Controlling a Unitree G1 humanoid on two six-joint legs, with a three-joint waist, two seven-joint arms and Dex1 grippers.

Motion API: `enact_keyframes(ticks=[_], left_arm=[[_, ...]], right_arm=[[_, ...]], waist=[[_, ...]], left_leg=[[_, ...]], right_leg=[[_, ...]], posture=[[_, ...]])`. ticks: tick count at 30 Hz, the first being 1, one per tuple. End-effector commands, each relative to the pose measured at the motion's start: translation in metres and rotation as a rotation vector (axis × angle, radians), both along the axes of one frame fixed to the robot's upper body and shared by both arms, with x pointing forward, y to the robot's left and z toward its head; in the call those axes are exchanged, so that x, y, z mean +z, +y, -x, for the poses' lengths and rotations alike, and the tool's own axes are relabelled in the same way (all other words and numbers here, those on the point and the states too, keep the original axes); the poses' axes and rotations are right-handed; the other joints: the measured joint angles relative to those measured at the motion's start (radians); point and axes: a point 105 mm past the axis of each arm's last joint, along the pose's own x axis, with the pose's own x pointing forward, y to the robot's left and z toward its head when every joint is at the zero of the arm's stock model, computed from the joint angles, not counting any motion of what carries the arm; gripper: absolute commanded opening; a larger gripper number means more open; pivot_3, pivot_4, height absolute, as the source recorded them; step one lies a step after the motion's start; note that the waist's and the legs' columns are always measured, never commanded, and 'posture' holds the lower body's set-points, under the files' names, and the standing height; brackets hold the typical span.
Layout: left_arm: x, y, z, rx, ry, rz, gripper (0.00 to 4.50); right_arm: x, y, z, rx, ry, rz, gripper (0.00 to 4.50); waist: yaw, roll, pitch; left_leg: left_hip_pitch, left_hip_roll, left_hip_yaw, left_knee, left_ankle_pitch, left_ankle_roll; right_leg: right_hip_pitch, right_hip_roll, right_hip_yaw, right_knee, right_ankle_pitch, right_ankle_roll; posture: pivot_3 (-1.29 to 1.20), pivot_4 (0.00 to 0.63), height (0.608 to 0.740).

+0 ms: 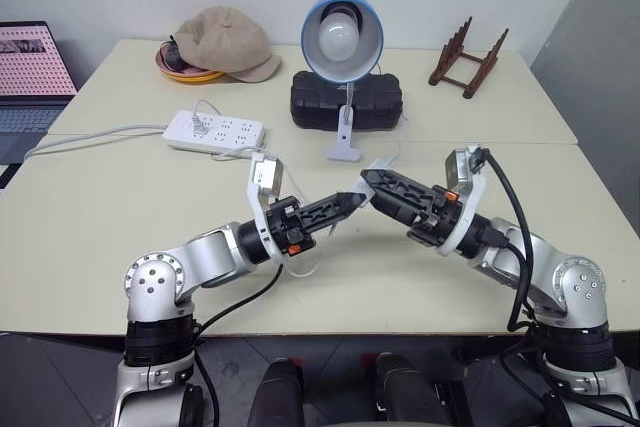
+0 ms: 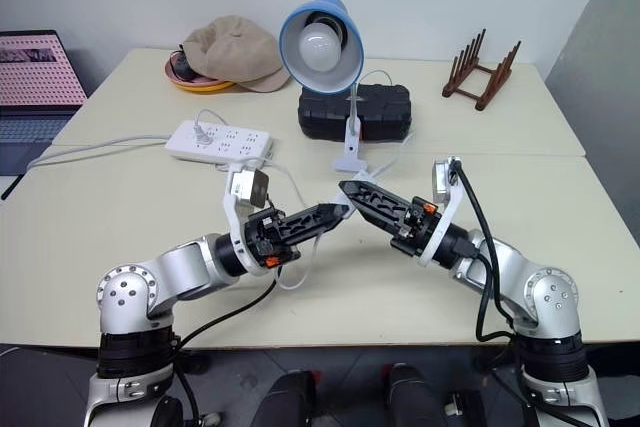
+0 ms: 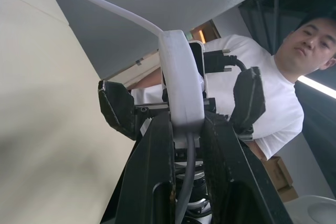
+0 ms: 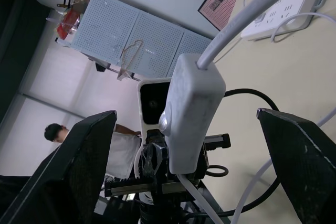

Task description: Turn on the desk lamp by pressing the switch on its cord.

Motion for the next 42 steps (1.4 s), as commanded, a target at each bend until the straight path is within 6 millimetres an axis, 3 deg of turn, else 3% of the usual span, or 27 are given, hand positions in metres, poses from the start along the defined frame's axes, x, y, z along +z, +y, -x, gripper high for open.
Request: enact_keyframes(ticks=[1, 19, 32, 34, 42], left_arm=[[0.011, -0.002, 0.008, -0.022, -0.035, 0.029, 0.38], [0.011, -0.001, 0.01, -0.006, -0.015, 0.033, 0.38], [0.013, -0.001, 0.009, -0.001, -0.014, 0.033, 0.38], [0.012, -0.001, 0.009, -0.001, -0.014, 0.03, 0.38], [0.012, 0.0, 0.007, -0.003, -0.016, 0.022, 0.38]], right_arm=[[0.013, 0.001, 0.006, 0.019, -0.046, -0.02, 4.13], [0.008, -0.004, 0.008, 0.028, -0.044, -0.004, 0.58], [-0.002, 0.0, 0.016, 0.064, -0.103, 0.118, 0.56], [-0.002, -0.002, 0.015, 0.06, -0.1, 0.107, 1.26], [0.0, -0.01, 0.018, 0.058, -0.117, 0.118, 3.09]], waist=[[0.0, 0.0, 0.0], [0.0, 0.0, 0.0], [0.0, 0.0, 0.0], [0.0, 0.0, 0.0], [0.001, 0.0, 0.0]], left_leg=[[0.0, 0.0, 0.0, 0.0, 0.0, 0.0], [-0.002, 0.0, 0.0, -0.002, 0.0, 0.0], [-0.005, 0.0, 0.0, -0.003, 0.0, 0.0], [-0.006, 0.0, 0.0, -0.003, 0.0, 0.0], [-0.006, 0.0, 0.0, -0.004, 0.0, 0.0]], right_leg=[[0.0, 0.0, 0.0, 0.0, 0.0, 0.0], [-0.002, 0.0, 0.0, -0.004, 0.0, 0.0], [-0.005, 0.0, 0.0, -0.005, 0.0, 0.0], [-0.005, 0.0, 0.0, -0.005, 0.0, 0.0], [-0.006, 0.0, 0.0, -0.005, 0.0, 0.0]], posture=[[0.0, 0.15, 0.74], [0.0, 0.15, 0.74], [0.0, 0.15, 0.74], [0.0, 0.15, 0.74], [0.0, 0.15, 0.74]])
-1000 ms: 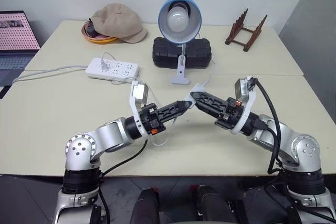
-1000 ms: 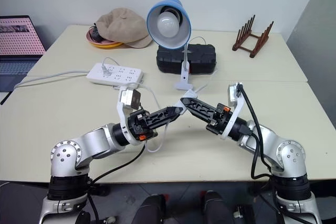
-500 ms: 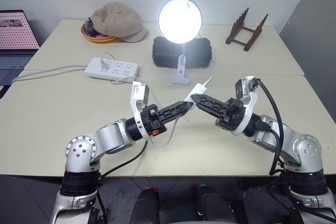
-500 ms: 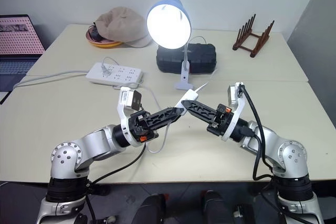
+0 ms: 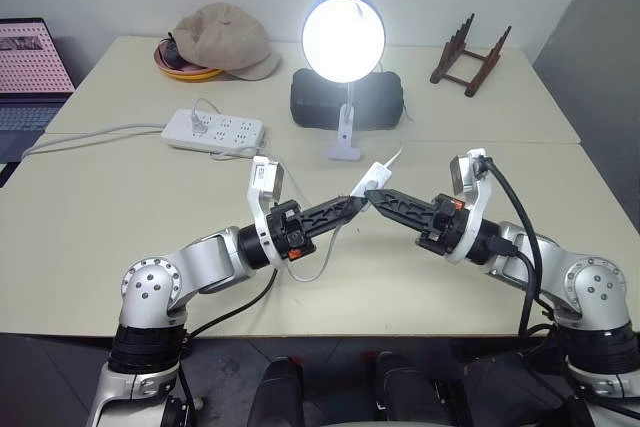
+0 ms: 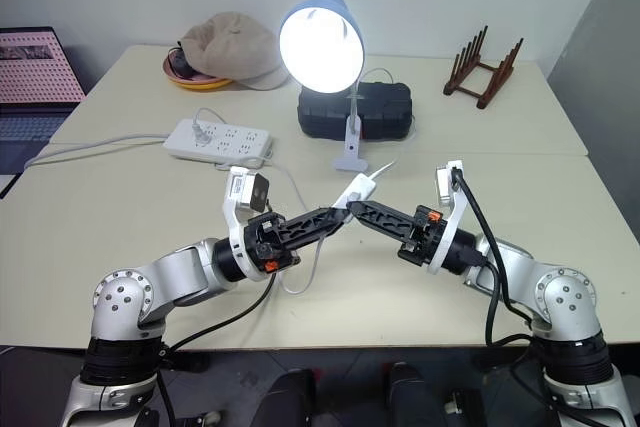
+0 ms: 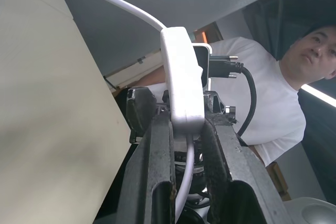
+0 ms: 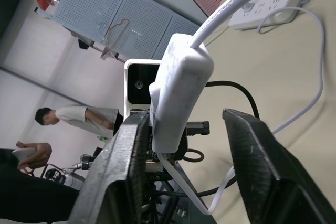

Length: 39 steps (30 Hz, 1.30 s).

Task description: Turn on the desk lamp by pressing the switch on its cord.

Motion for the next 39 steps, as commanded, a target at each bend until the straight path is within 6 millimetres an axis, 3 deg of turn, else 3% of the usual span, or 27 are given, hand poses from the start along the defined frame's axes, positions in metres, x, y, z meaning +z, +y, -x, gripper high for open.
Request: enact_keyframes(ticks=[1, 6, 7, 14, 19, 22, 24, 26, 29, 39], left_arm=[[0.011, 0.0, 0.002, -0.014, -0.048, 0.021, 0.38], [0.006, 0.009, -0.007, 0.003, -0.058, -0.035, 0.38], [0.004, 0.011, -0.009, 0.006, -0.063, -0.059, 0.38], [-0.003, 0.017, -0.025, 0.021, -0.064, -0.108, 0.38], [-0.04, 0.016, -0.058, 0.111, -0.036, -0.326, 0.38], [-0.054, 0.013, -0.081, 0.179, -0.064, -0.428, 0.38], [-0.059, 0.012, -0.086, 0.184, -0.072, -0.455, 0.38], [-0.06, 0.01, -0.09, 0.185, -0.079, -0.46, 1.08], [-0.057, 0.018, -0.086, 0.164, -0.097, -0.495, 1.6], [0.003, 0.093, -0.046, 0.224, -0.437, -0.67, 3.7]], right_arm=[[0.008, -0.006, 0.011, 0.029, -0.04, 0.005, 3.25], [0.016, -0.03, 0.021, 0.016, -0.14, 0.127, 4.41], [0.02, -0.035, 0.022, 0.011, -0.193, 0.179, 4.48], [0.035, -0.041, 0.028, 0.028, -0.48, 0.442, 4.48], [0.028, -0.04, 0.009, -0.097, -0.823, 0.721, 4.48], [0.011, -0.042, 0.004, -0.112, -0.845, 0.752, 4.48], [0.005, -0.043, 0.003, -0.107, -0.856, 0.764, 4.48], [-0.001, -0.044, 0.002, -0.104, -0.851, 0.769, 4.5], [-0.014, -0.052, -0.002, -0.114, -0.843, 0.801, 4.5], [-0.024, -0.074, -0.006, -0.025, -0.814, 0.807, 4.5]], waist=[[0.0, 0.0, 0.0], [0.003, 0.0, 0.0], [0.003, 0.0, 0.0], [0.003, 0.0, 0.0], [0.004, 0.0, 0.0], [0.005, 0.0, 0.0], [0.005, 0.0, 0.0], [0.004, 0.0, 0.0], [0.004, 0.0, 0.0], [-0.007, 0.0, 0.0]], left_leg=[[0.0, 0.0, 0.0, 0.0, 0.0, 0.0], [-0.003, 0.0, 0.0, 0.0, 0.0, 0.0], [-0.004, -0.001, 0.0, 0.0, 0.0, 0.0], [-0.007, -0.001, 0.0, 0.0, 0.0, 0.0], [-0.008, -0.001, 0.0, 0.0, 0.0, 0.0], [-0.008, -0.001, 0.0, 0.0, 0.0, 0.0], [-0.008, -0.002, 0.001, 0.0, 0.0, 0.0], [-0.009, -0.002, 0.001, 0.0, 0.0, 0.0], [-0.009, -0.002, 0.001, 0.0, 0.0, 0.0], [-0.006, 0.0, 0.001, -0.003, 0.0, 0.0]], right_leg=[[0.0, 0.0, 0.0, 0.0, 0.0, 0.0], [-0.002, 0.0, 0.0, 0.0, 0.0, 0.0], [-0.003, -0.001, 0.0, 0.0, 0.0, 0.0], [-0.008, 0.0, 0.0, 0.0, 0.0, 0.0], [-0.008, 0.0, -0.001, 0.0, 0.0, 0.0], [-0.008, 0.0, -0.001, 0.0, 0.0, 0.001], [-0.008, -0.001, 0.0, 0.0, 0.0, 0.001], [-0.009, -0.001, 0.0, 0.0, 0.001, 0.001], [-0.009, -0.001, 0.0, 0.0, 0.003, 0.006], [-0.009, 0.0, 0.0, 0.002, 0.002, 0.004]], posture=[[0.0, 0.15, 0.74], [0.0, 0.15, 0.74], [0.0, 0.15, 0.74], [0.0, 0.15, 0.74], [0.0, 0.15, 0.74], [0.0, 0.15, 0.74], [0.0, 0.15, 0.74], [0.0, 0.15, 0.74], [0.0, 0.15, 0.74], [0.0, 0.15, 0.74]])
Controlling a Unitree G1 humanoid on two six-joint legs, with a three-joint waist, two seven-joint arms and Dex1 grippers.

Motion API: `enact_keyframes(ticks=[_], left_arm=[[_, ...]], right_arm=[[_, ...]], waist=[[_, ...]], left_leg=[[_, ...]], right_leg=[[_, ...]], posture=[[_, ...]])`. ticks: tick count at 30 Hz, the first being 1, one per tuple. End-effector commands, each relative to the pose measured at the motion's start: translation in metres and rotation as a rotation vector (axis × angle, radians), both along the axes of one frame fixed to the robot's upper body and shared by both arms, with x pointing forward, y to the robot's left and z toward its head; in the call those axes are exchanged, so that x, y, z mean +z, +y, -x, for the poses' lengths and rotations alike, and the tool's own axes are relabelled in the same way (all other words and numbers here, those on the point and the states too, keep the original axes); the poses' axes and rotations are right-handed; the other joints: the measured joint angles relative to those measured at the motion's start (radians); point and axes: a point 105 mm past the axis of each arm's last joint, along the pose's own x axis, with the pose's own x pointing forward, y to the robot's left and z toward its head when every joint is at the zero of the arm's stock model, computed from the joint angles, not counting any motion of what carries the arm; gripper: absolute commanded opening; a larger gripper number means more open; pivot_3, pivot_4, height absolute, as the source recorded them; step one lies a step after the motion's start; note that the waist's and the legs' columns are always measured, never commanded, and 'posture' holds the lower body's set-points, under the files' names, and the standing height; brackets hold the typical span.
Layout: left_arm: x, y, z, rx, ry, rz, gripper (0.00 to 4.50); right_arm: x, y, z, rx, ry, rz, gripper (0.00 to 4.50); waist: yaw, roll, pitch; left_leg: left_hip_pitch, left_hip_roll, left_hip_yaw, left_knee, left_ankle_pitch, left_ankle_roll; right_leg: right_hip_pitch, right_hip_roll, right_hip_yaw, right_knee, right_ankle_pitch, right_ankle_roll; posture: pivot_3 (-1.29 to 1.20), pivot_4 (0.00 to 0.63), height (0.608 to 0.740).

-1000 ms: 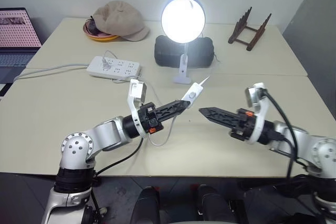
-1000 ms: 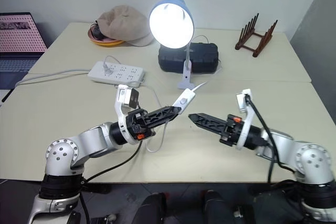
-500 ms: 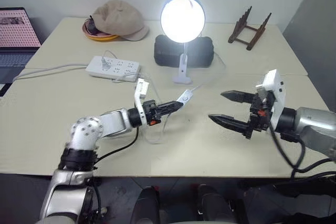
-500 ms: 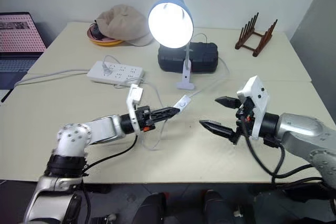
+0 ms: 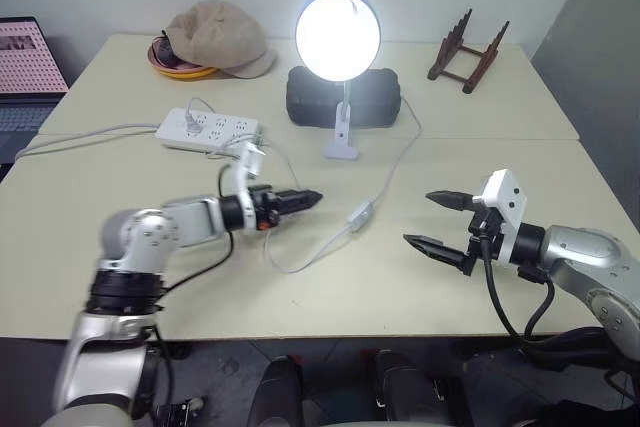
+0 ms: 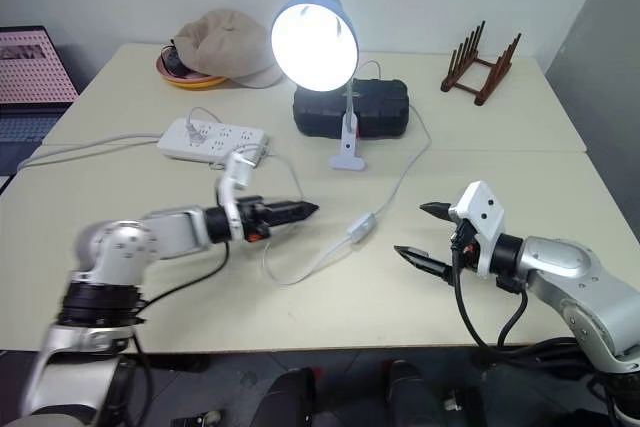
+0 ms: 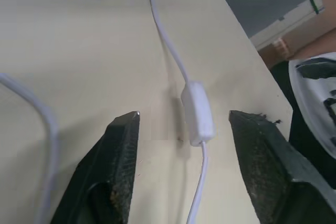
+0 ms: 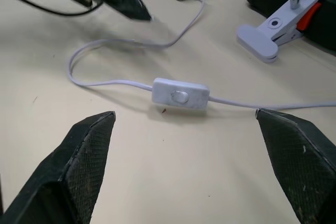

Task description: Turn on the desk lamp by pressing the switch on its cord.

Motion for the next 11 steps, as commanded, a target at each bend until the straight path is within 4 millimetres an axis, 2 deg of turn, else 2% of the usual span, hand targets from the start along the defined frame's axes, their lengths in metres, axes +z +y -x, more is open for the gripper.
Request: enact_keyframes(ticks=[1, 2, 3, 5, 8, 11], left_arm=[[0.028, 0.019, 0.021, -0.056, -0.185, -0.112, 3.88], [0.03, 0.024, 0.024, -0.057, -0.208, -0.143, 4.11], [0.032, 0.043, 0.026, -0.021, -0.247, -0.245, 4.3], [0.034, 0.067, 0.031, 0.007, -0.281, -0.376, 4.47], [0.035, 0.084, 0.036, 0.01, -0.287, -0.441, 4.47], [0.031, 0.091, 0.038, 0.005, -0.292, -0.482, 4.47]], right_arm=[[0.008, -0.01, 0.002, 0.047, -0.031, 0.026, 4.5], [0.007, -0.012, 0.002, 0.056, -0.024, 0.03, 4.5], [0.005, -0.015, 0.003, 0.071, -0.008, 0.041, 4.5], [0.004, -0.021, 0.002, 0.086, 0.006, 0.056, 4.5], [0.004, -0.022, -0.002, 0.091, 0.006, 0.057, 4.5], [0.003, -0.022, -0.005, 0.096, 0.009, 0.058, 4.5]], waist=[[0.002, 0.0, 0.0], [0.004, 0.0, 0.0], [0.005, 0.0, 0.0], [0.006, 0.0, 0.0], [0.007, 0.0, 0.0], [0.008, 0.001, 0.001]], left_leg=[[0.0, 0.0, 0.0, 0.0, 0.0, 0.0], [0.0, 0.0, 0.001, 0.0, 0.0, 0.0], [0.0, 0.0, 0.001, 0.0, 0.0, 0.0], [0.0, 0.0, 0.001, 0.0, 0.0, 0.0], [0.0, 0.0, 0.001, -0.001, 0.0, 0.0], [0.001, 0.0, 0.002, -0.001, 0.0, 0.0]], right_leg=[[0.0, 0.0, 0.0, 0.0, -0.001, -0.002], [0.0, 0.0, 0.0, -0.001, -0.002, -0.003], [0.0, -0.001, 0.0, -0.001, -0.002, -0.003], [0.0, -0.001, 0.0, -0.001, -0.002, -0.003], [-0.001, -0.001, 0.0, -0.001, -0.002, -0.004], [-0.001, -0.002, 0.0, -0.001, -0.002, -0.004]], posture=[[0.0, 0.15, 0.74], [0.0, 0.15, 0.74], [0.0, 0.15, 0.74], [0.0, 0.15, 0.74], [0.0, 0.15, 0.74], [0.0, 0.15, 0.74]])
